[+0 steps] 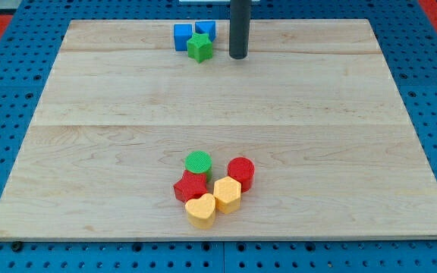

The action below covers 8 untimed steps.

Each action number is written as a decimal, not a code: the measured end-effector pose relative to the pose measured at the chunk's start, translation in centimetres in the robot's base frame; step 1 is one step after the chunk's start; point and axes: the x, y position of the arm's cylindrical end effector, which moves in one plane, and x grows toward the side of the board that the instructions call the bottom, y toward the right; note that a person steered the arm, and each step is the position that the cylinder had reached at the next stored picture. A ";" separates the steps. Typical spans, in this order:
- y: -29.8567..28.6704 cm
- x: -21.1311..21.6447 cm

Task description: Push the green star towards left side

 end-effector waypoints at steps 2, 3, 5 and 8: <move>-5.4 -2.8; -10.2 -2.2; -9.3 -1.5; -10.5 2.4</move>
